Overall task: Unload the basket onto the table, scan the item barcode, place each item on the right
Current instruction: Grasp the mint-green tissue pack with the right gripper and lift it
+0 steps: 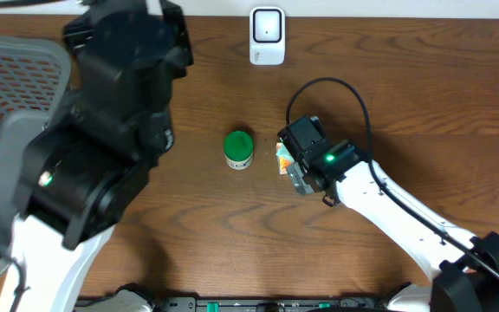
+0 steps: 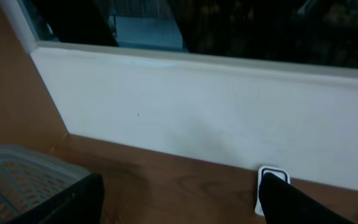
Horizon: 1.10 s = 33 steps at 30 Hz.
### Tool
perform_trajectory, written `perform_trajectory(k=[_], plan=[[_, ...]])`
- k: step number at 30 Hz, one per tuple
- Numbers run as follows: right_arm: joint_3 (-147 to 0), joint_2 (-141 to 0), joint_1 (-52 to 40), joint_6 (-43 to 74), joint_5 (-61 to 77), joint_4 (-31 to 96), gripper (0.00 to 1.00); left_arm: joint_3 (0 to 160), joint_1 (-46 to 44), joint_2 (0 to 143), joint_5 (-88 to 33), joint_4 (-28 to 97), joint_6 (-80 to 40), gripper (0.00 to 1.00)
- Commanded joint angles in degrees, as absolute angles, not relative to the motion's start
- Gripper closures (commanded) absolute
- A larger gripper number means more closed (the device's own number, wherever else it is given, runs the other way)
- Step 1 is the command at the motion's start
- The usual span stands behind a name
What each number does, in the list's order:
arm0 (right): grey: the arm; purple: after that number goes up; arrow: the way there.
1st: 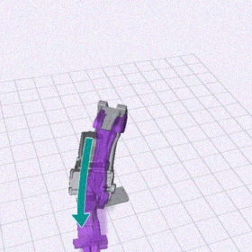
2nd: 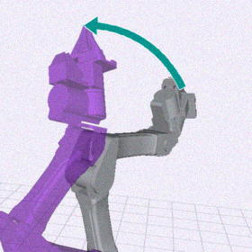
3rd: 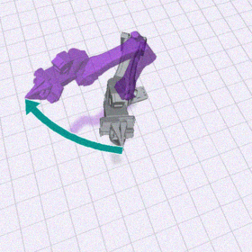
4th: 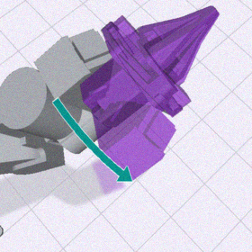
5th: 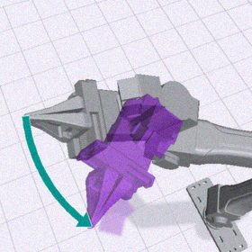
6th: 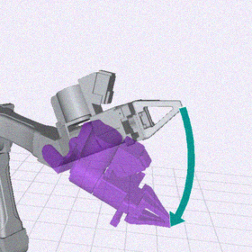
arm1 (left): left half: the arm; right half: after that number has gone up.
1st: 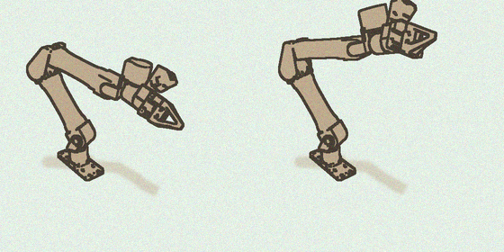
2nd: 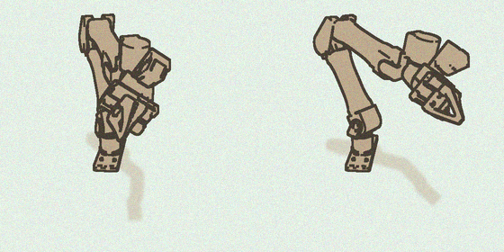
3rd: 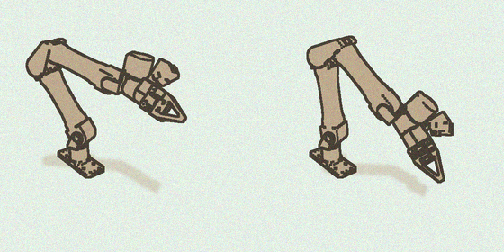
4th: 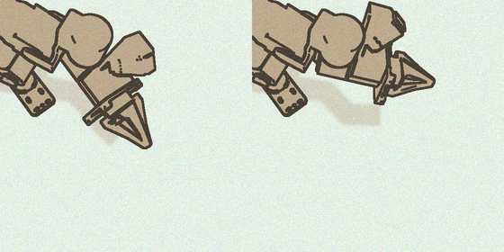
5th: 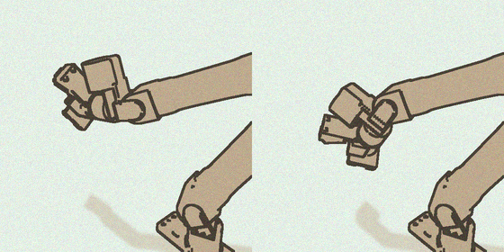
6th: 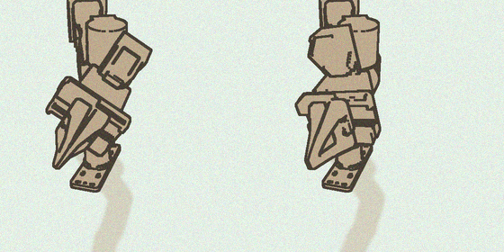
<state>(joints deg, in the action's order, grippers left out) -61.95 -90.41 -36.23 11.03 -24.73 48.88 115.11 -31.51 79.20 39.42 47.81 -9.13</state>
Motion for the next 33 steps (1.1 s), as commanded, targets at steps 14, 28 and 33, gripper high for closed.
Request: perform_trajectory(k=[14,28,33], plan=[[-55.31,-105.34,-42.11,8.29,-41.17,39.16,0.08,115.24,-31.42,73.45,40.99,48.64,-8.64,0.2],[-55.31,-108.77,-41.17,1.28,-43.44,30.0,0.36,115.24,-31.42,72.23,40.97,49.06,-8.84,0.2],[-55.31,-108.77,-39.99,-2.98,-43.42,25.96,0.35,115.24,-31.42,72.2,40.97,49.23,-8.86,0.2]])
